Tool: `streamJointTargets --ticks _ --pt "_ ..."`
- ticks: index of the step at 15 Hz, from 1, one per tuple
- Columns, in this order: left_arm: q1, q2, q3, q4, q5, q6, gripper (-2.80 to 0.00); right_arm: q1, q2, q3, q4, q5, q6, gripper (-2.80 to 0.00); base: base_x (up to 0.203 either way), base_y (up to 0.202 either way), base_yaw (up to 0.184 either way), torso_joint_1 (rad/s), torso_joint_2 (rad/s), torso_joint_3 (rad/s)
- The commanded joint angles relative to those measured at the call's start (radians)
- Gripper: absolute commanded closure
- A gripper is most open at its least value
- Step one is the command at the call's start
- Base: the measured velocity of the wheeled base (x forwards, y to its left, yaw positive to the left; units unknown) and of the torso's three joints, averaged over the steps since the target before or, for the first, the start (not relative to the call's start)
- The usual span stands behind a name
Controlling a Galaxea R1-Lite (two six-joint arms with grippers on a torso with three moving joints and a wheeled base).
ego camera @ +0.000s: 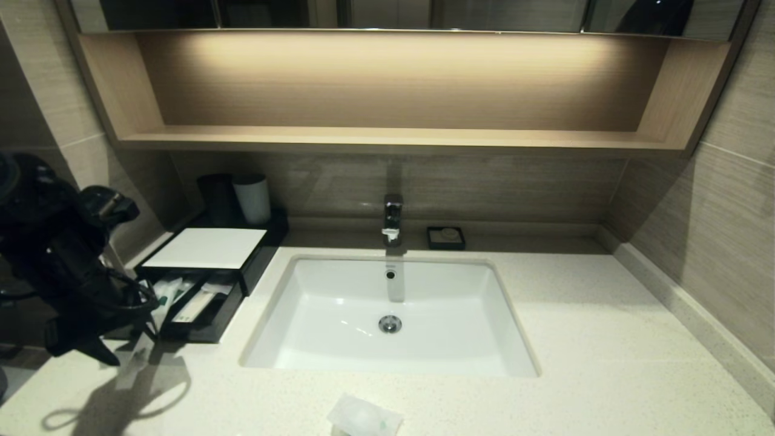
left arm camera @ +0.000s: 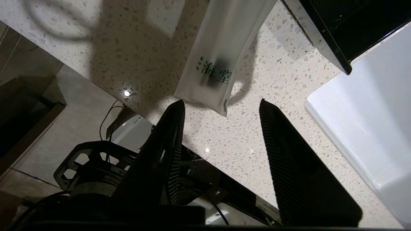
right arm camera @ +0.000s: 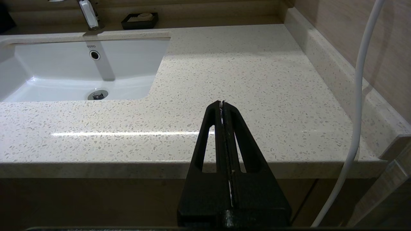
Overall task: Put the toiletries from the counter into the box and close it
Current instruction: Place the bathroom toiletry into the drawer
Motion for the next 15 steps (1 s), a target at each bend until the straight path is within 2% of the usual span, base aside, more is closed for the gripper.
streamJointTargets --ticks 1,8,15 --pt "0.002 0.011 -0.001 -0.001 -0.001 -0.002 -2.80 0.000 0.002 -0.001 -0.001 0.000 0.000 0.00 0.000 0.000 0.000 0.000 0.00 0.000" --pt "0.036 0.067 0.000 -0.025 -0.002 0.004 -2.80 0.000 0.002 0.001 -0.001 0.000 0.000 0.00 0.000 0.000 0.000 0.000 0.00 0.000" --pt "0.037 0.083 0.000 -0.027 -0.008 0.007 -2.80 0.000 0.002 0.001 -0.001 0.000 0.000 0.00 0.000 0.000 0.000 0.000 0.00 0.000"
